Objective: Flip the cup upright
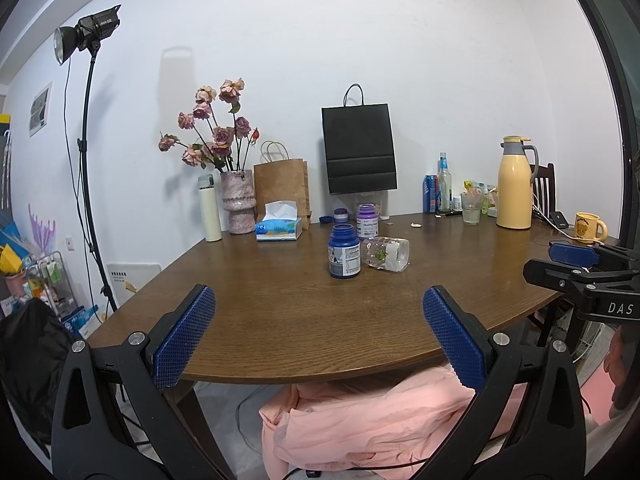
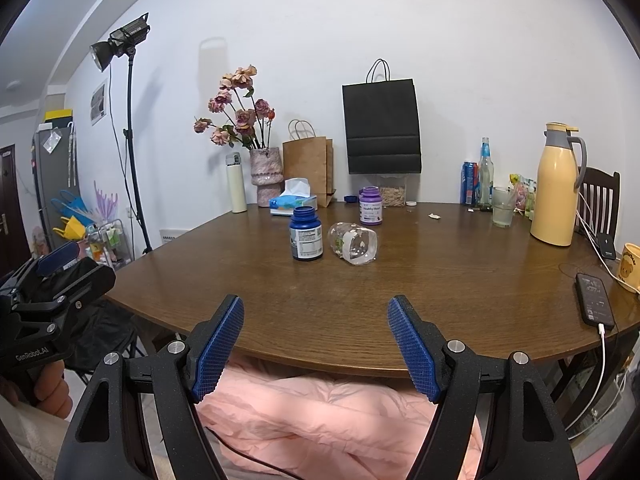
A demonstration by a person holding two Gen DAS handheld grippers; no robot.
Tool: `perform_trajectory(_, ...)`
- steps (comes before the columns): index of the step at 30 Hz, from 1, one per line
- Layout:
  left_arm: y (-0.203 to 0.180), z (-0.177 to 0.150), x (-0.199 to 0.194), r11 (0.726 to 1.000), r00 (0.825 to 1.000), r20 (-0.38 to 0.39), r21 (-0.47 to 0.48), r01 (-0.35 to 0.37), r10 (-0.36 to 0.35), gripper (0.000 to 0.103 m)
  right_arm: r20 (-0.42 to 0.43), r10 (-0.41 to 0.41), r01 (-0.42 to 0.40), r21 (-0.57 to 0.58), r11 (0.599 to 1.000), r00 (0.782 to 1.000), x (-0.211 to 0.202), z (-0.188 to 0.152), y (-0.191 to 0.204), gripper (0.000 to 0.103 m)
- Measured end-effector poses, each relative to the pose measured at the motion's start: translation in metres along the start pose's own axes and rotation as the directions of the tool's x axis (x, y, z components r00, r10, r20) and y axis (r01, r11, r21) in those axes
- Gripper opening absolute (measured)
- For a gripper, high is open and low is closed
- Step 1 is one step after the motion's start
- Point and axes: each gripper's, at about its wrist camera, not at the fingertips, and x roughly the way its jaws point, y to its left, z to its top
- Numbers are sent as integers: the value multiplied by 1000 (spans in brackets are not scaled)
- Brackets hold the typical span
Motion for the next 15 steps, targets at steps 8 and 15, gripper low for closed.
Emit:
perform_trajectory(8,1,-1,1,1000,1000,-2,-1,2,-2,103,-1,1,-1,-1,1000,1000,0,-1,1,79)
perform_trajectory(15,1,-1,1,1000,1000,-2,0,1,-1,103,-2,2,-2,-1,1000,1000,-1,-1,2,79)
